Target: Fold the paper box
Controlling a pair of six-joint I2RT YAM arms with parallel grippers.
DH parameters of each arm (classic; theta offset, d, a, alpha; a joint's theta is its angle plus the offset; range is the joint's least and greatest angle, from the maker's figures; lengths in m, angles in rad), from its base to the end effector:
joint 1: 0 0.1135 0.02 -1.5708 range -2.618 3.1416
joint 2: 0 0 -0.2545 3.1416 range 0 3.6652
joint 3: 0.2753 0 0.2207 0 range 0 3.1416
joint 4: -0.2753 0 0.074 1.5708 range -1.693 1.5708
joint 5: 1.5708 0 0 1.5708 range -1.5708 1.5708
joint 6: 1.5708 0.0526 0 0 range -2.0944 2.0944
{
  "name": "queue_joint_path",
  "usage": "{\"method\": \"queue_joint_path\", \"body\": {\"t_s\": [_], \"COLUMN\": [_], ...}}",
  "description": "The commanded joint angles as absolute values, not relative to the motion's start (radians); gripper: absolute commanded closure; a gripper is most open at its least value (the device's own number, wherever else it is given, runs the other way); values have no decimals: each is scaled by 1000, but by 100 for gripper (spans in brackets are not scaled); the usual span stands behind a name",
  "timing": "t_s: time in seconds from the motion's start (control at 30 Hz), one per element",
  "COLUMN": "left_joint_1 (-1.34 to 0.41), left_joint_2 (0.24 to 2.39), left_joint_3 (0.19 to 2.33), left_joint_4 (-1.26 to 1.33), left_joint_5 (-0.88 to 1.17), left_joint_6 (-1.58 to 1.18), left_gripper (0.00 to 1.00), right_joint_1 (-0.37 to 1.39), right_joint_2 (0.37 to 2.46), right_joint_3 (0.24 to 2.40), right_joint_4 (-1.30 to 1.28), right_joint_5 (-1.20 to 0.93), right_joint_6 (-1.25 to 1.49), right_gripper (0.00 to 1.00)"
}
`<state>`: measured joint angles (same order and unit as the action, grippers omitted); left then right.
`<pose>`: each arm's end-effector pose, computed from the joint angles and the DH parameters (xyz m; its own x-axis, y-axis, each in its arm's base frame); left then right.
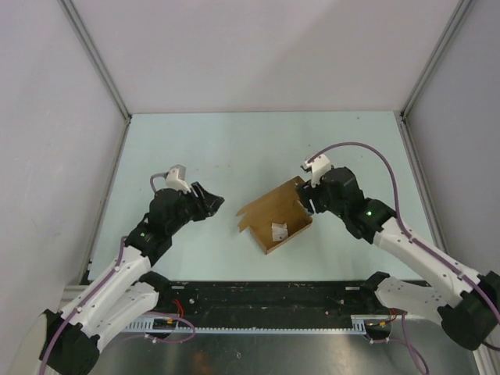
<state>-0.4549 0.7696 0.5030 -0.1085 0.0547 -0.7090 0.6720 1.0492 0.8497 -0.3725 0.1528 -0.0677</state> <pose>0.1565 -0.0798 0.2462 -0.5652 -0.4472 -0.6932 0.1534 0.7686 -0.6210 0.1765 0.1302 0.2827 -0.3878 -0.3939 -0.8333 -0.5426 0.8284 -0.1391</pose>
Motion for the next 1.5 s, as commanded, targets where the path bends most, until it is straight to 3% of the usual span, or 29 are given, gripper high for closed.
{"method": "queue_joint_path", "body": {"t_s": [0.0, 0.27, 0.57, 1.13, 1.47], "left_joint_1": [-448, -448, -451, -500, -502], "left_joint_2": [732, 703, 640, 537, 491], "left_joint_3": [491, 492, 453, 382, 376], "left_joint_4": [-123, -127, -138, -164, -176], "left_joint_5": [51, 95, 181, 158, 149], "left_joint_6": [-726, -727, -733, -765, -761], "left_gripper": [47, 47, 49, 50, 47], "right_joint_1": [650, 525, 387, 359, 360], "right_joint_2": [944, 879, 965, 1224, 1308], "right_joint_3": [888, 891, 919, 919, 919], "right_joint_4": [-440, -370, -399, -282, -196], "right_joint_5": [77, -164, -413, -468, -508], "right_joint_6": [-219, -426, -379, -341, -310], "right_gripper": [27, 26, 29, 34, 43]}}
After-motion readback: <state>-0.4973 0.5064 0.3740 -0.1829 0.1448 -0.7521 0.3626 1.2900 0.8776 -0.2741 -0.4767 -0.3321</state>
